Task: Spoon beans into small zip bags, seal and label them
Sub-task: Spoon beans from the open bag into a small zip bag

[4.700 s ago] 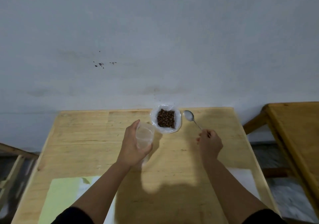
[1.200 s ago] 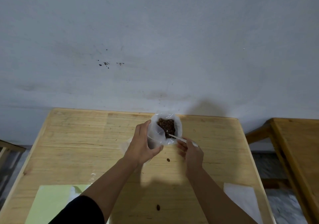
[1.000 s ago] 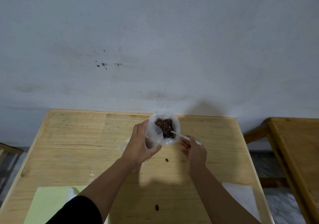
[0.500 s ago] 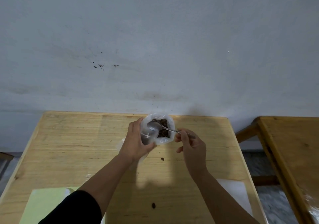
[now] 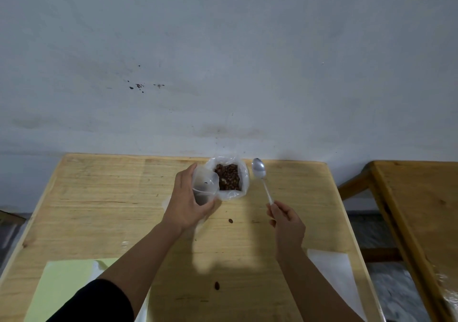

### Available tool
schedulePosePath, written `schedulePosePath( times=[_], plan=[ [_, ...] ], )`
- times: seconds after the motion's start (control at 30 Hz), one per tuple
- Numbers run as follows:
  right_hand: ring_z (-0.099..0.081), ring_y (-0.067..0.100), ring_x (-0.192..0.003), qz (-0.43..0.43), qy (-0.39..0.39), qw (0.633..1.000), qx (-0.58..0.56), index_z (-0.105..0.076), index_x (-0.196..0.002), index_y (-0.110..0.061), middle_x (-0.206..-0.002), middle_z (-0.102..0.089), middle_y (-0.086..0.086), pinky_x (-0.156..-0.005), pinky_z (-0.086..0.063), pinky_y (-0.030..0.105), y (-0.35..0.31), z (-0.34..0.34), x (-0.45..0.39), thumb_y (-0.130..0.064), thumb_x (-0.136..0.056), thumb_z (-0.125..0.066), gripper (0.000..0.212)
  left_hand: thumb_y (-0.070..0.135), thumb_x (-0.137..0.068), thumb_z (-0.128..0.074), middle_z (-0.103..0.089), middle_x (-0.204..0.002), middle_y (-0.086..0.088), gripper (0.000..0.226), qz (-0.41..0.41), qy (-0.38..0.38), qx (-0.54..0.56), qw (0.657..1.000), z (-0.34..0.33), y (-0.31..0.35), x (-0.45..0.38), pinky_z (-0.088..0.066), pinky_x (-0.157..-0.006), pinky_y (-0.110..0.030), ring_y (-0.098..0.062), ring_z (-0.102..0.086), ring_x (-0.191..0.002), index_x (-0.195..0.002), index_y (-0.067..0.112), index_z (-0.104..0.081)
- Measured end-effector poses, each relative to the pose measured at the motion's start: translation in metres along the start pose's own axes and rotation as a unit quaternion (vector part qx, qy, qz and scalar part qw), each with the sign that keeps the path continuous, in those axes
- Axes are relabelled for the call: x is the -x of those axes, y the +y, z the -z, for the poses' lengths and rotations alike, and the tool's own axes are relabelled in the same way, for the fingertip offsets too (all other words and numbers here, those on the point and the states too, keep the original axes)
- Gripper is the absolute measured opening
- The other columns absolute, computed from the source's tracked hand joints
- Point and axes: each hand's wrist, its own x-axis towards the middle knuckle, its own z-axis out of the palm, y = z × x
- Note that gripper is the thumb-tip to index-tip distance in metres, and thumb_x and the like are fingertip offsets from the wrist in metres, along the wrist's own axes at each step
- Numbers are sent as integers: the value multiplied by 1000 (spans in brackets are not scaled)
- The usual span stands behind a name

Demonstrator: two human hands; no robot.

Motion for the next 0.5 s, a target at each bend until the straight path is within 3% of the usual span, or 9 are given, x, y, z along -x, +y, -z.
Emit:
schedulePosePath(
  times=[0.1, 0.23, 0.37, 0.5],
  plan=[
    [-63, 11, -71, -32, 50, 998, 13, -72, -93, -9, -80, -71, 4, -67, -49, 22, 10, -6, -16, -9, -80, -69, 14, 51, -64, -74, -31, -139, 1, 103, -3, 6, -20, 1000, -2, 2, 7, -19, -87, 4, 13, -24, -110, -147, 23, -20],
    [-56, 2, -63, -38, 93, 993, 54, -71, -88, -16, -71, -65, -9, -51, -41, 6, 15, -17, -28, -13, -80, -68, 9, 39, -66, -81, -32, -139, 0, 103, 1, 16, -33, 999, -3, 2, 14, -18, -90, 4, 14, -23, -112, -147, 20, -20],
    [-57, 13, -74, -14, 79, 981, 175, -71, -89, -15, -84, -70, 1, -69, -40, 20, 19, -21, -33, -20, -79, -67, 12, 35, -67, -82, -31, -139, 0, 103, 1, 31, -42, 999, -7, 7, 21, -17, -88, 9, 17, -21, -112, -147, 20, -19],
    [-60, 17, -78, 17, 53, 970, 236, -70, -89, -12, -87, -72, 5, -73, -41, 23, 18, -20, -36, -21, -82, -66, 13, 34, -66, -83, -31, -139, -1, 106, 6, 45, -40, 998, -11, 16, 28, -18, -91, 6, 11, -25, -115, -148, 21, -17]
  ],
)
